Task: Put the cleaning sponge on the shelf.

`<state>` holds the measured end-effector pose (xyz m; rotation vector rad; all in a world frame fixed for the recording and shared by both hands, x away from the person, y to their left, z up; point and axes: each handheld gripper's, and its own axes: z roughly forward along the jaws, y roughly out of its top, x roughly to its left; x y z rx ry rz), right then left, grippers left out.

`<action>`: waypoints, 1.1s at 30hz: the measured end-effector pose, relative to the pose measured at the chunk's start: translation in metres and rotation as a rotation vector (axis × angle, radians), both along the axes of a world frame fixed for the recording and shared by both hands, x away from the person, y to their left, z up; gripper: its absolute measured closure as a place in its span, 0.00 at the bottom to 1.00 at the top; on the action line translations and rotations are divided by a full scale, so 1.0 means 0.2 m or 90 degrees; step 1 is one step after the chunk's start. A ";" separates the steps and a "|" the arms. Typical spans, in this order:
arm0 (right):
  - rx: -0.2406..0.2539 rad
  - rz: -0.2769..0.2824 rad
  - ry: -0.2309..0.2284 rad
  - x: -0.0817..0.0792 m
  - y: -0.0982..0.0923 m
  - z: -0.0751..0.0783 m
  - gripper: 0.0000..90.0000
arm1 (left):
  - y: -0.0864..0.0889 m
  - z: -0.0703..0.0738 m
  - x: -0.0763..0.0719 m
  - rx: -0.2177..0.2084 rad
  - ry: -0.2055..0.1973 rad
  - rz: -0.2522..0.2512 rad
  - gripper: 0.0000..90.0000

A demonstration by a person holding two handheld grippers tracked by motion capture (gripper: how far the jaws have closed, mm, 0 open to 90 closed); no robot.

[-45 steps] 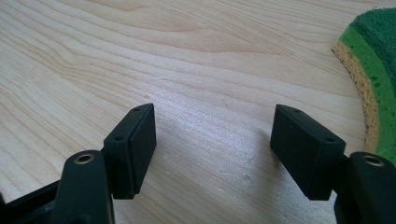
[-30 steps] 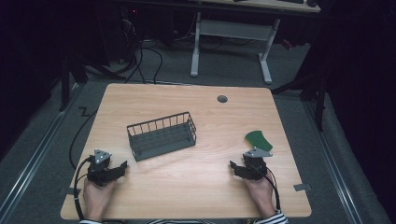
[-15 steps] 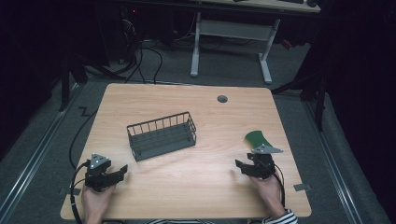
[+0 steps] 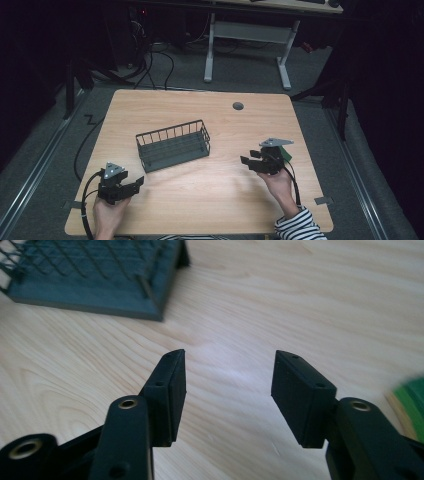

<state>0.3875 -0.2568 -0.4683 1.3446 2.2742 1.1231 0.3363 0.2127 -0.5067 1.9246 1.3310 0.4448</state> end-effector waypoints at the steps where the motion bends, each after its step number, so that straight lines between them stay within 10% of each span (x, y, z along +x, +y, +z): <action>1: 0.001 0.012 0.003 0.01 0.02 0.01 0.56 | -0.01 0.01 0.01 -0.001 0.001 0.001 0.39; 12: -0.021 0.066 -0.001 0.18 0.24 0.09 0.59 | -0.08 0.04 0.08 -0.005 0.009 0.001 0.44; 33: -0.017 0.101 0.018 0.32 0.44 -0.10 0.73 | -0.14 0.00 0.15 0.013 0.008 0.012 0.67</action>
